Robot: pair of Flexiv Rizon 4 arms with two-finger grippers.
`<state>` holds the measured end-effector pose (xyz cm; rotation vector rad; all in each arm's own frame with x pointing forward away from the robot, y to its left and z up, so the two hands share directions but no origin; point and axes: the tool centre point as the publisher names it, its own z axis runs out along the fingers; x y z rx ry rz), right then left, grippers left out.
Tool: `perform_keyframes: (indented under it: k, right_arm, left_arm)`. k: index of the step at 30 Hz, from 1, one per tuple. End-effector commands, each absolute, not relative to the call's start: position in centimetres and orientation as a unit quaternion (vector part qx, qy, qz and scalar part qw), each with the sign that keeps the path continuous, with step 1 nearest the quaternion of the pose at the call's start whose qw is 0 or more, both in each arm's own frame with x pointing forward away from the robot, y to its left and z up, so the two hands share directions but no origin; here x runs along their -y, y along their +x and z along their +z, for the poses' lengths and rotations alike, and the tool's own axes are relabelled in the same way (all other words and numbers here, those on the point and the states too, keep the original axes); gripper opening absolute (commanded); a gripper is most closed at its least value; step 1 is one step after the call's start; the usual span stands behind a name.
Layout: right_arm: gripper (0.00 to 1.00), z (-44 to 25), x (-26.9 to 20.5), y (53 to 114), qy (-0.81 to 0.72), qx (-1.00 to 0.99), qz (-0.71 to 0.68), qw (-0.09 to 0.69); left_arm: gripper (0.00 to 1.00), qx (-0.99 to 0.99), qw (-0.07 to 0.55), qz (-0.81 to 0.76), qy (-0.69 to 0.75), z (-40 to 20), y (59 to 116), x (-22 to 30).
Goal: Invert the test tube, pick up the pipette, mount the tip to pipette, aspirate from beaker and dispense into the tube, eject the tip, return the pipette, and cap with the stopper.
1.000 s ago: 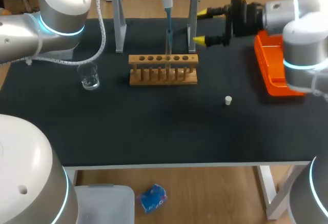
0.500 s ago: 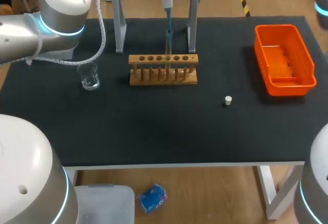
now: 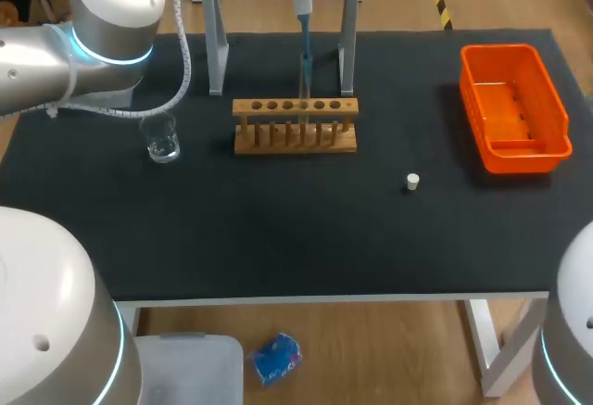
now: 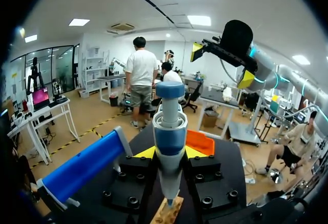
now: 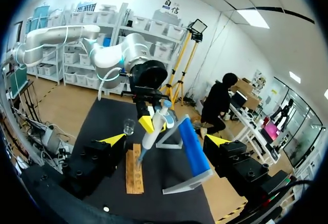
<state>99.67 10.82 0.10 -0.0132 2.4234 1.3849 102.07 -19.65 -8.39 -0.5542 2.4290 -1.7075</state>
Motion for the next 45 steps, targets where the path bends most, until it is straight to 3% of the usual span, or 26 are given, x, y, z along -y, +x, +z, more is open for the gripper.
perform_keyframes:
  k: [1,10,11,12,13,14,27,45]
  right_arm:
    - [1.0,0.6,-13.2,100.7,-0.008,-0.856,0.492,0.16]
    - [1.0,1.7,-17.6,103.1,0.004,-0.844,0.521,0.128]
    - [0.9,1.7,-17.9,103.3,0.005,-0.841,0.527,0.125]
    - [0.42,1.7,-18.2,103.5,0.013,-0.835,0.536,0.121]
    - [0.12,1.8,-18.5,103.7,0.018,-0.833,0.54,0.12]
    - [0.0,1.8,-18.9,103.9,0.022,-0.828,0.549,0.115]
    - [0.0,1.4,-21.7,103.3,0.022,-0.797,0.599,0.081]
    - [0.0,0.3,-21.8,102.1,0.035,-0.795,0.604,0.048]
  left_arm:
    - [0.0,-0.801,0.062,-0.567,-0.183,-8.5,102.0,19.6]
    - [0.0,-0.801,0.062,-0.567,-0.183,-8.5,102.0,19.6]
    - [0.0,-0.801,0.062,-0.567,-0.183,-8.5,102.0,19.6]
    - [0.0,-0.801,0.062,-0.567,-0.183,-8.5,102.0,19.6]
    - [0.0,-0.801,0.062,-0.567,-0.183,-8.5,102.0,19.6]
    - [0.0,-0.801,0.062,-0.567,-0.183,-8.5,102.0,19.6]
    - [0.0,-0.801,0.062,-0.567,-0.183,-8.5,102.0,19.6]
    - [0.0,-0.801,0.062,-0.567,-0.183,-8.5,102.0,19.6]
